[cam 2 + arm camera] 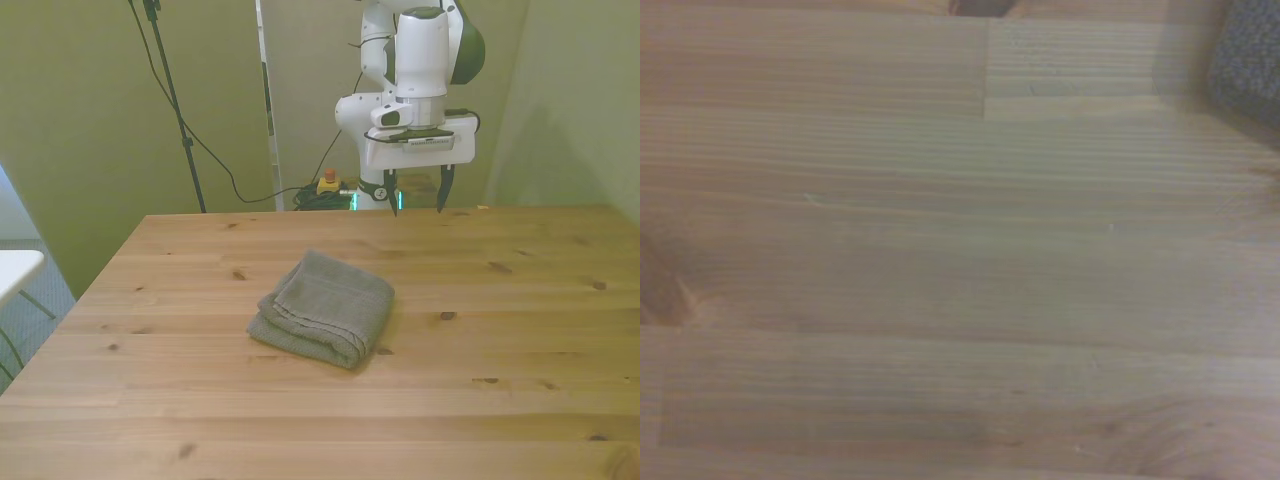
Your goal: Unfold the towel
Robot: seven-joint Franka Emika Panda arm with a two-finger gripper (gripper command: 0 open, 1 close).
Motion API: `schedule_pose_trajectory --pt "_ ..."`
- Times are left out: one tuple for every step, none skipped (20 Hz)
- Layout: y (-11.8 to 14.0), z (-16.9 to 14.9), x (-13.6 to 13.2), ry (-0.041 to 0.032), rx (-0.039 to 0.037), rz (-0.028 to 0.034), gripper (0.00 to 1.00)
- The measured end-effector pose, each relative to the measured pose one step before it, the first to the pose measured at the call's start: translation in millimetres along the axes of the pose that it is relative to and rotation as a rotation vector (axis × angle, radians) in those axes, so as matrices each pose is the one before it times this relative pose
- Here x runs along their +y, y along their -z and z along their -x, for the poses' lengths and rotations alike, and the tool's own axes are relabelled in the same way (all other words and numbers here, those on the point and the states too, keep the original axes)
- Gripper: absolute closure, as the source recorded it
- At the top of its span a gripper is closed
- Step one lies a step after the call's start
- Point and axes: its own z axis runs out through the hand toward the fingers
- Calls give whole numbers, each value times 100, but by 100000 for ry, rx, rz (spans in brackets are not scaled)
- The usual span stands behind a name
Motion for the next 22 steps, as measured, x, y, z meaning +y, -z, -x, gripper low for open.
schedule_pose_trajectory --pt "-51 -36 25 -215 -228 -35 0" --pt "-24 -133 159 -586 -391 -25 0" --pt "-6 -242 191 -688 -155 -191 0" --pt "90 -472 285 -1225 465 -598 0" --pt "115 -731 390 -1917 1092 -969 0" --pt "59 -943 581 -2571 1018 -755 0" --pt "-15 -1056 664 -2708 1101 -361 0" --pt "-107 -1159 737 -2820 1482 119 0" --pt "-160 -1203 768 -3023 1118 45 0" --pt "-204 -1126 733 -2921 254 -220 0" --pt "-209 -1175 723 -2865 -194 -1208 0" --pt "-253 -1121 734 -2175 -509 -2098 0" --pt "-315 -991 736 -2032 -1399 -2418 0" --pt "-308 -994 799 -1640 -1874 -2998 0" --pt "-253 -1039 835 -1420 -1651 -2695 0" --pt "-199 -1030 828 -1332 -1245 -1682 0" --pt "-85 -1125 757 -1419 -803 -1593 0" --pt "-74 -1104 635 -1370 -738 -1477 0" --pt "-58 -1076 517 -1158 -615 -1556 0" --pt "-135 -1066 474 -1125 -713 -1687 0" --pt "-127 -1046 417 -954 -745 -2085 0" --pt "-178 -1142 404 -1022 -577 -2217 0"
